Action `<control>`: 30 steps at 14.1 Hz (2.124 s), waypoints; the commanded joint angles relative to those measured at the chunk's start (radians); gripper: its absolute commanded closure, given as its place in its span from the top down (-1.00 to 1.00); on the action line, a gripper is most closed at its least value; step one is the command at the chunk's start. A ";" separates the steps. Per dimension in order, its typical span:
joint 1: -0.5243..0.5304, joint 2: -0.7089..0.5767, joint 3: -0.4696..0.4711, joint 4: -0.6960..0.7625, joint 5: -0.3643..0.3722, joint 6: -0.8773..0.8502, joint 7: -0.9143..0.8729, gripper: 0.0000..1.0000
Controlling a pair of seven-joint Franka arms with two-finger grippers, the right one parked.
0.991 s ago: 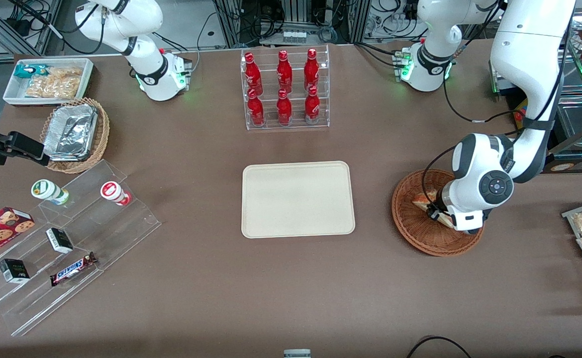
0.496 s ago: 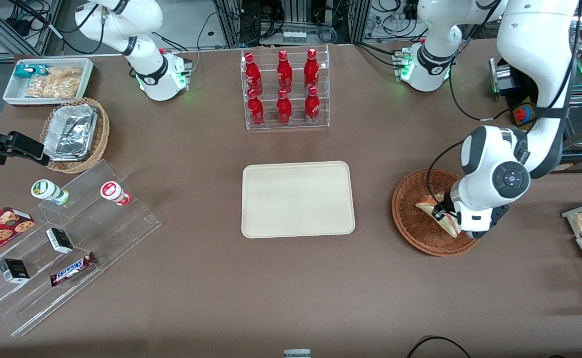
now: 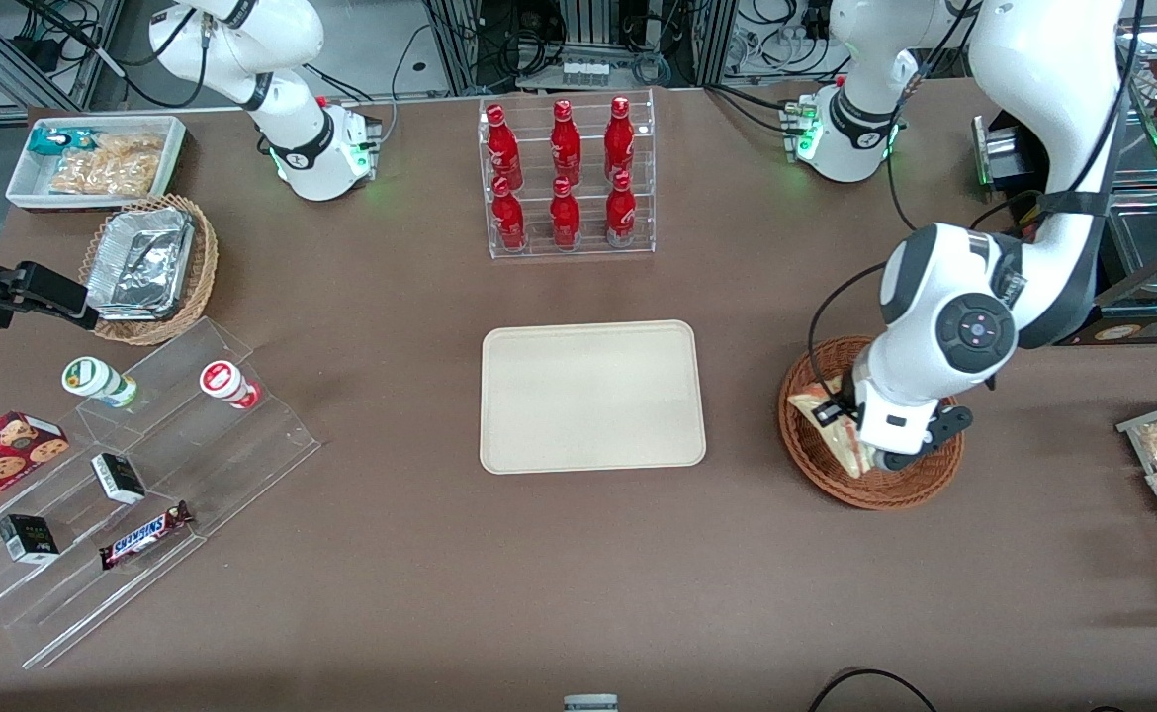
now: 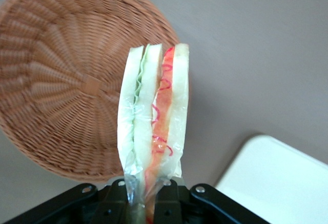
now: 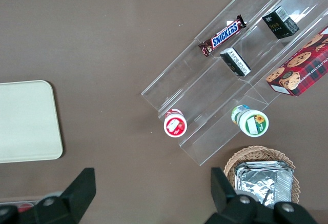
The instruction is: Place sandwich from basket to tray
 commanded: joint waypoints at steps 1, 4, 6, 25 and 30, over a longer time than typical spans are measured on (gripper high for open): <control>-0.002 0.001 -0.080 0.011 -0.012 -0.008 0.014 -0.75; -0.040 0.002 -0.118 -0.014 -0.005 0.059 0.077 -0.70; -0.043 0.019 -0.207 -0.029 -0.009 0.116 0.133 -0.70; -0.463 0.358 -0.011 0.285 0.017 0.189 0.007 -0.71; -0.477 0.384 0.005 0.298 0.024 0.192 0.005 -0.09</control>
